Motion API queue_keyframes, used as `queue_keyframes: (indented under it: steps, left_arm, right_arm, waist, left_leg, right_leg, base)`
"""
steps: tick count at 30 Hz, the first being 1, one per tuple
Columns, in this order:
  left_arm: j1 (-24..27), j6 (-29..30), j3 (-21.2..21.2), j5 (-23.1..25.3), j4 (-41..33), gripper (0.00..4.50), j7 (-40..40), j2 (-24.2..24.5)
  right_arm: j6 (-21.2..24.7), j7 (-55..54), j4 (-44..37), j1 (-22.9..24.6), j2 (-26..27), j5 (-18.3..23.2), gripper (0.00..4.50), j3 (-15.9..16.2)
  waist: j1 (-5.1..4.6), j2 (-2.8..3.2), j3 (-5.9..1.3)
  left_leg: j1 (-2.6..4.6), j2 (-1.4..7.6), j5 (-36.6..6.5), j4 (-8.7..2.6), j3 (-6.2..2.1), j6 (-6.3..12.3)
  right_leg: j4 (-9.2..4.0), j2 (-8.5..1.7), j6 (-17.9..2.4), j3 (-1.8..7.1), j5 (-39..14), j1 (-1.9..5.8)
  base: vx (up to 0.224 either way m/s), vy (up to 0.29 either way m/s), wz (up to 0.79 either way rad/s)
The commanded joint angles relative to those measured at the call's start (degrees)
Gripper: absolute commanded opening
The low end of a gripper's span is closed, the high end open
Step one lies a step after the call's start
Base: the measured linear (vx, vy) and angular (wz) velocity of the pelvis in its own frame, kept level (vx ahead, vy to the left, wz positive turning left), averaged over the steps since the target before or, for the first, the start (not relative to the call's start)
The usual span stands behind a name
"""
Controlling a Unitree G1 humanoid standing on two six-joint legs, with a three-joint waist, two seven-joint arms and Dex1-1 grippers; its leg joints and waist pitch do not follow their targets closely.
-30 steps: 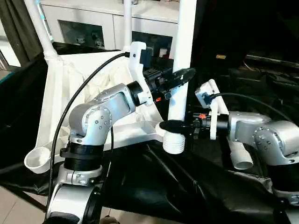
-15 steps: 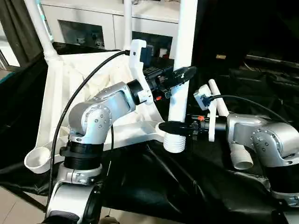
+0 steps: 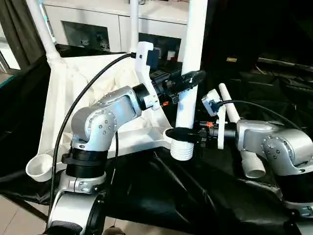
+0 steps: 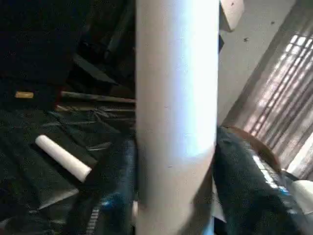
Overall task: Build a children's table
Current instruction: Pick table leg
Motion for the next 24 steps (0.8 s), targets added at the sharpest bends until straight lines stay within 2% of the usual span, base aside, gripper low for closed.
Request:
queue_keyframes:
  steps: [1,3,5,6,7,8,9,10,11,12,13,14,15,16,17,18,19,20,21,22,24]
  left_arm:
    - [-0.8,0.3,-1.4,-1.4,-2.4,2.85,-1.8,-0.3]
    - [-0.7,-3.6,-0.6,0.9,-2.3,2.97,0.3,-1.0]
    - [-1.0,-10.2,2.3,3.5,-0.9,2.97,3.9,-2.2]
    - [-1.2,-12.0,4.5,2.6,-0.8,2.97,4.7,-3.1]
    - [-1.3,-12.7,8.0,0.0,-1.3,2.97,5.6,-4.3]
    - [-1.4,-12.3,9.5,-1.5,-1.6,2.97,6.1,-4.5]
    - [-1.2,-11.8,10.0,-2.0,-1.8,2.97,6.1,-4.2]
    - [-1.0,-11.3,10.4,-2.4,-2.1,2.97,6.0,-3.8]
    - [0.2,-10.7,9.6,-1.9,-2.5,2.97,4.1,-1.9]
    - [0.5,-10.7,9.3,-1.5,-2.6,2.97,3.7,-1.5]
    - [2.1,-10.9,7.4,0.6,-2.6,2.97,1.8,0.9]
    - [2.3,-11.0,6.9,1.1,-2.6,2.97,1.5,1.2]
    - [4.8,-14.1,0.3,8.3,-2.2,2.97,-1.9,6.2]
    - [7.2,-17.3,-6.6,14.9,-1.2,2.97,-5.9,11.2]
    - [7.2,-17.3,-6.6,14.9,-1.2,2.97,-5.9,11.2]
    - [8.5,-20.2,-11.4,19.6,-0.1,2.97,-8.1,14.4]
    - [9.4,-22.1,-14.9,22.9,0.8,2.97,-9.7,16.7]
    - [10.0,-22.6,-17.4,24.8,1.5,2.97,-10.9,18.5]
    - [10.1,-22.7,-18.0,25.1,1.7,2.97,-11.2,18.9]
    - [10.8,-23.7,-23.6,29.4,4.2,2.97,-13.7,23.0]
    - [10.9,-24.4,-25.6,31.3,5.3,2.97,-14.5,24.5]
  right_arm:
    - [-1.6,-1.4,0.2,0.1,0.4,-0.7,1.91,-0.7]
    - [-2.9,-2.9,0.3,0.5,1.7,-1.0,1.91,-1.7]
    - [-5.7,-7.0,1.3,0.9,4.7,-1.7,1.91,-4.2]
    - [-7.0,-9.2,2.2,0.9,6.2,-2.0,1.91,-5.5]
    - [-8.8,-12.2,3.5,0.9,8.1,-2.7,1.91,-7.3]
    - [-9.8,-13.4,4.0,0.9,8.9,-3.0,1.91,-7.9]
    - [-10.6,-14.3,4.2,1.0,9.3,-3.5,1.91,-8.2]
    - [-11.3,-15.2,4.5,1.1,9.8,-4.0,1.91,-8.4]
    - [-13.7,-16.5,5.0,1.4,10.7,-4.9,1.91,-8.6]
    - [-14.2,-16.7,5.0,1.5,10.8,-5.2,1.91,-8.6]
    - [-16.7,-18.2,5.4,1.9,11.5,-6.5,1.91,-8.5]
    - [-16.9,-18.4,5.5,1.9,11.6,-6.7,1.91,-8.5]
    - [-19.5,-20.0,6.0,2.4,12.3,-8.4,1.91,-8.4]
    - [-21.8,-21.5,6.6,2.7,12.0,-11.1,1.91,-7.2]
    - [-21.8,-21.5,6.6,2.7,12.0,-11.1,1.91,-7.2]
    - [-23.8,-22.4,7.5,3.0,11.5,-13.6,1.91,-5.8]
    - [-25.2,-23.0,8.2,3.2,11.2,-15.4,1.91,-4.7]
    - [-26.1,-23.6,8.7,3.3,11.3,-16.3,1.91,-4.4]
    - [-26.2,-23.7,8.9,3.4,11.3,-16.4,1.91,-4.3]
    - [-27.0,-24.8,9.6,3.6,11.9,-17.1,1.91,-4.7]
    - [-27.2,-25.2,9.8,3.6,12.0,-17.2,1.91,-4.9]
  waist:
    - [-0.01,0.13,-4.37]
    - [-0.01,0.20,-4.36]
    - [-0.18,0.21,-4.33]
    - [-0.21,0.10,-4.41]
    - [-0.27,0.11,-4.37]
    - [-0.21,0.14,-4.47]
    - [-0.23,0.12,-4.43]
    - [-0.27,0.38,-4.42]
    - [-0.26,0.32,-4.43]
    - [-0.25,0.41,-4.49]
    - [-0.31,0.52,-4.36]
    - [-0.48,0.59,-4.41]
    - [-0.43,0.40,-4.41]
    - [-0.41,0.79,-4.34]
    - [-0.56,0.85,-4.34]
    - [-0.66,0.76,-4.37]
    - [-0.68,0.92,-4.32]
    - [-0.59,1.09,-4.35]
    - [-0.81,1.02,-4.27]
    - [-0.70,1.11,-4.35]
    - [-0.90,1.02,-4.18]
  left_leg:
    - [-0.32,-0.67,-6.8,-3.35,1.00,-0.67]
    - [-0.27,-0.61,-6.9,-3.40,0.98,-0.65]
    - [-0.45,-0.59,-7.1,-3.46,0.94,-0.90]
    - [-0.38,-0.64,-7.2,-3.42,0.98,-0.99]
    - [-0.50,-0.68,-7.4,-3.45,1.00,-1.28]
    - [-0.30,-0.72,-7.3,-3.37,1.04,-1.72]
    - [-0.29,-0.75,-7.4,-3.41,1.00,-1.70]
    - [-0.20,-0.68,-7.5,-3.49,0.95,-1.79]
    - [-0.15,-0.74,-7.6,-3.47,0.99,-1.68]
    - [-0.13,-0.70,-7.2,-3.52,0.93,-1.65]
    - [-0.13,-0.73,-7.3,-3.62,0.97,-1.55]
    - [-0.06,-0.64,-7.1,-3.71,0.94,-1.56]
    - [-0.05,-0.60,-7.0,-3.78,0.90,-1.38]
    - [0.12,-0.54,-7.7,-4.05,0.74,-1.68]
    - [0.23,-0.44,-7.9,-4.09,0.81,-1.90]
    - [0.24,-0.57,-7.5,-4.00,0.93,-2.13]
    - [0.29,-0.48,-7.7,-4.07,0.89,-2.53]
    - [0.41,-0.49,-8.1,-4.14,0.85,-2.86]
    - [0.30,-0.59,-8.6,-4.14,0.94,-3.03]
    - [0.50,-0.52,-8.9,-4.10,0.96,-3.31]
    - [0.30,-0.65,-9.9,-4.29,0.88,-3.18]
  right_leg:
    - [-4.34,-2.38,-7.8,1.97,-11.1,4.01]
    - [-4.42,-2.40,-7.8,1.96,-11.1,3.95]
    - [-4.58,-2.53,-7.6,1.95,-11.5,3.96]
    - [-4.58,-2.53,-7.6,1.90,-11.6,4.03]
    - [-4.55,-2.67,-7.6,1.93,-12.2,4.01]
    - [-4.41,-2.58,-7.8,1.94,-12.1,3.88]
    - [-4.41,-2.50,-7.7,1.91,-12.0,3.89]
    - [-4.31,-2.41,-7.5,1.92,-11.6,3.80]
    - [-4.31,-2.29,-7.1,1.90,-11.2,3.82]
    - [-4.18,-2.32,-6.9,1.91,-10.8,3.77]
    - [-4.26,-2.26,-6.5,1.90,-10.8,3.62]
    - [-4.13,-2.19,-6.3,1.93,-10.4,3.64]
    - [-4.32,-2.21,-5.9,1.89,-10.5,3.58]
    - [-4.43,-2.30,-4.3,1.89,-12.6,3.40]
    - [-4.32,-2.22,-4.1,2.00,-12.6,3.30]
    - [-4.21,-2.21,-4.2,2.12,-11.8,3.33]
    - [-4.11,-2.18,-4.5,2.18,-10.8,3.30]
    - [-4.00,-2.25,-4.7,2.17,-10.5,3.25]
    - [-3.90,-2.18,-5.0,2.25,-10.3,3.34]
    - [-3.82,-2.31,-5.8,2.30,-9.7,3.33]
    - [-3.85,-2.24,-5.8,2.33,-10.5,3.46]
  base:
    - [0.000,0.000,0.00]
    - [0.000,0.000,0.00]
    - [0.000,0.000,0.00]
    - [0.000,0.000,0.00]
    - [0.000,0.000,0.00]
    - [0.000,0.000,0.00]
    - [0.000,0.000,0.00]
    - [0.000,0.000,0.00]
    - [0.000,0.000,0.00]
    - [0.000,0.000,0.00]
    - [0.000,0.000,0.00]
    - [0.000,0.000,0.00]
    - [0.000,0.000,0.00]
    - [0.000,0.000,0.00]
    - [0.000,0.000,0.00]
    - [0.000,0.000,0.00]
    - [0.000,0.000,0.00]
    - [0.000,0.000,0.00]
    - [0.000,0.000,0.00]
    - [0.000,0.000,0.00]
    - [0.000,0.000,0.00]
